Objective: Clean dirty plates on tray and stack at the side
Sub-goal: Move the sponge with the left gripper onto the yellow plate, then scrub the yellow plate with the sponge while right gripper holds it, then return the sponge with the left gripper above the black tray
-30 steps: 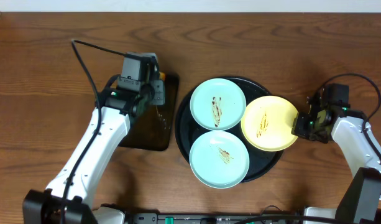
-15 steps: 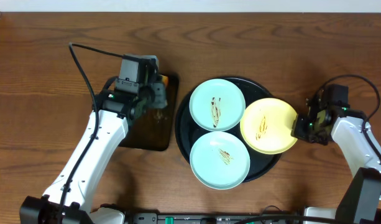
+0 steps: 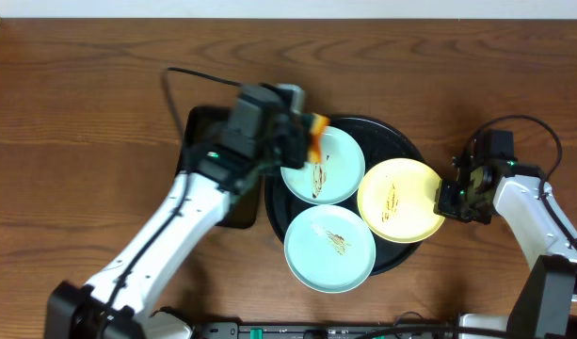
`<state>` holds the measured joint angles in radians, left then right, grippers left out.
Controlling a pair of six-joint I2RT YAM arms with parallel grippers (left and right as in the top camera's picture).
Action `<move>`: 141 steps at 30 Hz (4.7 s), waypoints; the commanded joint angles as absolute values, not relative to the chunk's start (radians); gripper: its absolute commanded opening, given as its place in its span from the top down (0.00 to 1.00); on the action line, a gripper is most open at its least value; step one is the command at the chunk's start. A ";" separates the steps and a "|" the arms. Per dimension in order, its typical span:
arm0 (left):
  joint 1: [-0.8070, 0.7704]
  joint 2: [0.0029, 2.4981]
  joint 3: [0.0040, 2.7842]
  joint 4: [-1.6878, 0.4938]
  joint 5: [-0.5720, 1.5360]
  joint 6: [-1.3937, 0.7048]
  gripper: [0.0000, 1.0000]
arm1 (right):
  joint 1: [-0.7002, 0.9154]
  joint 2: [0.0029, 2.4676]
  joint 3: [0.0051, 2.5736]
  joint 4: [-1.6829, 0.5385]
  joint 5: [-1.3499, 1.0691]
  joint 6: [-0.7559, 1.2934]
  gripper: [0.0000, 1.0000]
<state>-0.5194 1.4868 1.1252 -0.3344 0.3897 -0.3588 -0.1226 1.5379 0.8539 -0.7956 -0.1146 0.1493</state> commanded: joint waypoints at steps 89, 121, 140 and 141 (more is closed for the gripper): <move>-0.866 2.060 1.388 -0.474 0.615 -0.501 0.92 | -0.114 1.545 0.845 -0.803 -0.095 0.145 0.99; -0.828 1.880 1.405 -0.430 0.085 -0.486 0.93 | -0.114 1.545 0.839 -0.773 -0.107 0.145 0.78; -0.435 1.666 1.405 -0.873 -0.020 -0.467 0.93 | -0.114 1.545 0.773 -0.653 -0.165 0.163 0.99; -0.411 1.665 1.405 -0.881 -0.019 -0.467 0.92 | -0.114 1.545 0.773 -0.650 -0.164 0.163 0.99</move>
<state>-0.4679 1.6962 1.3975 -0.8654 0.0059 -0.4877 -0.1200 1.5360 0.7963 -0.6498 -0.1951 0.1600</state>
